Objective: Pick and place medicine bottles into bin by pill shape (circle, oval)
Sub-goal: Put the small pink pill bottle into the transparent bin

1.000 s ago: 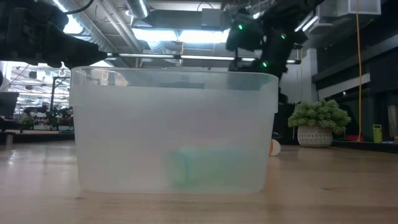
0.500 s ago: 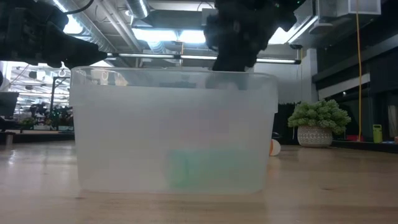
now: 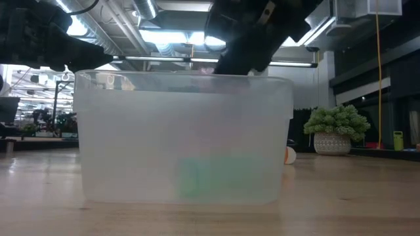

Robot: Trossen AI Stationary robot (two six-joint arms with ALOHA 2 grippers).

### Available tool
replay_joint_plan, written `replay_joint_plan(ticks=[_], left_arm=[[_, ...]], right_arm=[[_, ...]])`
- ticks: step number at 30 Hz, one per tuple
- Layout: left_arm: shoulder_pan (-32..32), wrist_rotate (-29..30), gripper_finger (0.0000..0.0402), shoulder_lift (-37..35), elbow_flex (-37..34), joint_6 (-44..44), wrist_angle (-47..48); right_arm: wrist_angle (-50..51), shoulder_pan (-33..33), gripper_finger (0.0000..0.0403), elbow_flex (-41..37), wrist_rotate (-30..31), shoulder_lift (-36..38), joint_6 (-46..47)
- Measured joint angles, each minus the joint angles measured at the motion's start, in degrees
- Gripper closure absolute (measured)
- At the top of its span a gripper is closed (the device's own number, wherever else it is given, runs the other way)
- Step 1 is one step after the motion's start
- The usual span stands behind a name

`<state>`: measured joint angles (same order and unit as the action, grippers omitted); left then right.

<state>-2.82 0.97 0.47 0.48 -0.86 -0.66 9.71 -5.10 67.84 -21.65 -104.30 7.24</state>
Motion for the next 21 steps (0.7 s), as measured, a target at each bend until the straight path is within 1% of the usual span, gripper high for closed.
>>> replay_joint_plan(ticks=[5,13,21], left_arm=[[0.0,0.0,0.0228,0.0,0.0,0.0,0.0],[0.0,0.0,0.0228,0.0,0.0,0.0,0.0],[0.0,0.0,0.0228,0.0,0.0,-0.1,0.0]], right_arm=[[-3.6,0.0,0.0291,0.0,-2.5,-0.9,-0.1],[-5.5,0.0,0.0287,0.0,-2.4,-1.1,0.0],[-5.6,0.0,0.0247,0.0,-2.4,-1.1,0.0]])
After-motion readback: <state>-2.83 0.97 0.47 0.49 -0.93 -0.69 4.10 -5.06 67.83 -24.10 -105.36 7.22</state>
